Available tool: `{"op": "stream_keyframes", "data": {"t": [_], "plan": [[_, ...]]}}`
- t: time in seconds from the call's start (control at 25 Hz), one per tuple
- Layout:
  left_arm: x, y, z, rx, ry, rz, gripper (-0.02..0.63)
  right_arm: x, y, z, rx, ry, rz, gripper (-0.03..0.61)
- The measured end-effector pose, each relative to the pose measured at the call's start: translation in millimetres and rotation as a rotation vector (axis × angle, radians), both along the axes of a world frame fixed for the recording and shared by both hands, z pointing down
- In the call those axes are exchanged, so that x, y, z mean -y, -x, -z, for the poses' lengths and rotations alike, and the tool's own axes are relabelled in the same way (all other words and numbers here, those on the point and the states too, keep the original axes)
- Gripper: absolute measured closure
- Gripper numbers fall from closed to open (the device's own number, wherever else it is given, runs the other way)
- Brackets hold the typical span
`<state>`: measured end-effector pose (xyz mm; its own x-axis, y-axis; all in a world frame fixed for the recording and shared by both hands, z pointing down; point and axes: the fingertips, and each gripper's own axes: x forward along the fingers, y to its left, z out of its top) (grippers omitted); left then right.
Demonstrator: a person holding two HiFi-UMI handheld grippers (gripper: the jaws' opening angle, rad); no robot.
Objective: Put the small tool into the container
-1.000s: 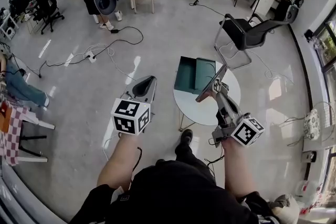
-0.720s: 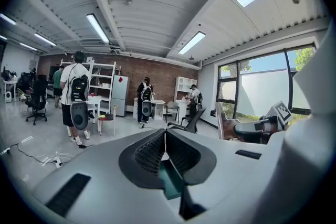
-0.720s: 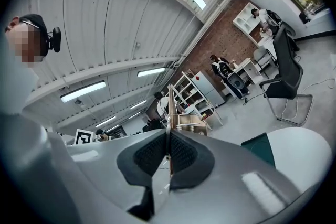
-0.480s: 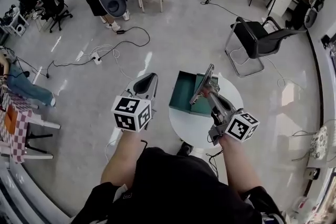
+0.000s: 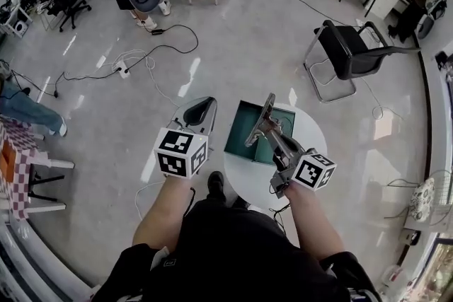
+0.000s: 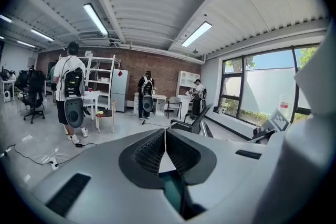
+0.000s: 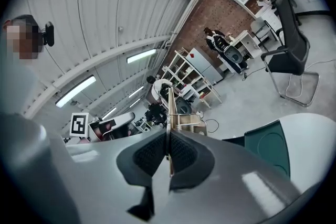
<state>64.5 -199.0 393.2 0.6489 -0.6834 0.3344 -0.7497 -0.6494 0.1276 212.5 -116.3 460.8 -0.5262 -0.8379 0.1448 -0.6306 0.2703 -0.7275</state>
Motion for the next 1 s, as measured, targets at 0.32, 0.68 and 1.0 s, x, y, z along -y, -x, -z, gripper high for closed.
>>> {"op": "stream_keyframes", "data": {"t": [0.32, 0.68, 1.0], "plan": [[15.8, -3.7, -44.1, -0.009, 0.096, -0.024, 0.601, 26.6, 15.6, -72.8, -0.03, 0.194, 0.037, 0.565], [28.2, 17.2, -77.9, -0.018, 0.169, 0.013, 0.601, 48.1, 16.2, -174.8, -0.01, 0.488, 0.018, 0.565], [38.9, 37.8, -92.5, -0.012, 0.199, 0.029, 0.601, 62.6, 23.5, -238.1, -0.164, 0.657, 0.002, 0.565]]}}
